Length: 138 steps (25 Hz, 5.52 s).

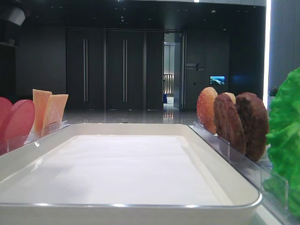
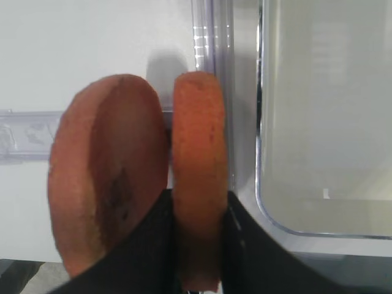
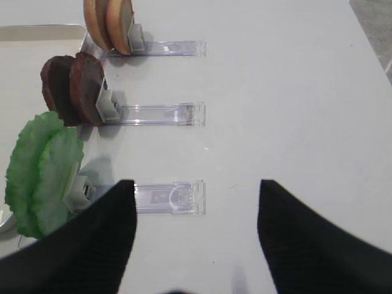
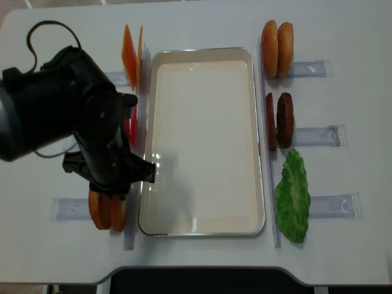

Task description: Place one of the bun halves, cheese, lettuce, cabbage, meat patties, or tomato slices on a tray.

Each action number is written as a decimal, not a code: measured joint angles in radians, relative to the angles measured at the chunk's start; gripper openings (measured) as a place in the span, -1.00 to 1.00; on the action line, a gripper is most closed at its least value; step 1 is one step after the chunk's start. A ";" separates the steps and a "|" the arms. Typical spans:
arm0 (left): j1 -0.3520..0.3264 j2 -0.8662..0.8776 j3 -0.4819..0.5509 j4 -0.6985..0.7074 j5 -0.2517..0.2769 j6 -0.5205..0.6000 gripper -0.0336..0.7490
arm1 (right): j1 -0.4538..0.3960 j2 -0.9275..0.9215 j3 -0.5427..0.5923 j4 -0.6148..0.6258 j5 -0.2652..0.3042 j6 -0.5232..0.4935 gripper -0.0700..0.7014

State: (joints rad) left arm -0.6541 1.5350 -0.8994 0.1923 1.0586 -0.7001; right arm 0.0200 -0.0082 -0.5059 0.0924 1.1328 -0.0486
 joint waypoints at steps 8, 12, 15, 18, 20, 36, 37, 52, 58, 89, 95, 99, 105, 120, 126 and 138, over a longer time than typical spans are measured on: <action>0.000 -0.025 -0.040 0.000 0.076 0.000 -0.55 | 0.000 0.000 0.000 0.000 0.000 0.000 0.26; 0.000 -0.060 -0.077 -0.005 0.135 0.000 -0.55 | 0.000 0.000 0.000 0.000 0.000 0.000 0.26; 0.000 -0.089 -0.103 -0.023 0.145 0.000 -0.55 | 0.000 0.000 0.000 0.000 0.000 0.000 0.26; 0.000 -0.114 -0.123 -0.050 0.152 0.004 -0.55 | 0.000 0.000 0.000 0.000 0.000 0.000 0.26; 0.000 -0.129 -0.130 -0.067 0.152 0.015 -0.55 | 0.000 0.000 0.000 0.000 0.000 0.000 0.26; 0.077 -0.157 -0.022 -0.559 -0.299 0.392 -0.56 | 0.000 0.000 0.000 0.000 0.000 0.000 0.26; 0.085 -0.153 -0.001 -0.605 -0.326 0.438 -0.56 | 0.000 0.000 0.000 0.000 0.000 0.000 0.26; 0.101 0.087 0.085 -1.072 -0.588 0.918 -0.56 | 0.000 0.000 0.000 0.000 0.000 0.000 0.26; 0.101 0.137 0.085 -1.181 -0.608 1.018 -0.56 | 0.000 0.000 0.000 0.000 0.000 0.000 0.26; 0.101 0.150 0.085 -1.053 -0.555 0.869 0.62 | 0.000 -0.001 0.000 0.000 0.000 0.000 0.26; 0.101 0.126 0.065 -0.870 -0.482 0.694 0.63 | 0.000 -0.001 0.000 0.000 0.000 0.000 0.26; 0.101 0.112 0.021 -0.742 -0.413 0.592 0.63 | 0.000 -0.001 0.000 0.000 0.000 0.000 0.26; 0.101 0.110 -0.067 -0.555 -0.252 0.484 0.63 | 0.000 -0.001 0.000 0.000 0.000 0.000 0.26; 0.101 -0.030 -0.260 -0.168 0.155 0.323 0.60 | 0.000 -0.001 0.000 0.001 0.000 0.000 0.26; 0.124 -0.045 -0.260 -0.163 0.156 0.323 0.60 | 0.000 -0.001 0.000 0.002 0.000 0.000 0.26; 0.430 -0.202 -0.260 -0.059 0.163 0.424 0.60 | 0.000 -0.001 0.000 0.002 0.000 0.000 0.26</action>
State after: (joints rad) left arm -0.2245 1.3332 -1.1597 0.1329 1.2215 -0.2756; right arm 0.0200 -0.0089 -0.5059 0.0945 1.1328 -0.0486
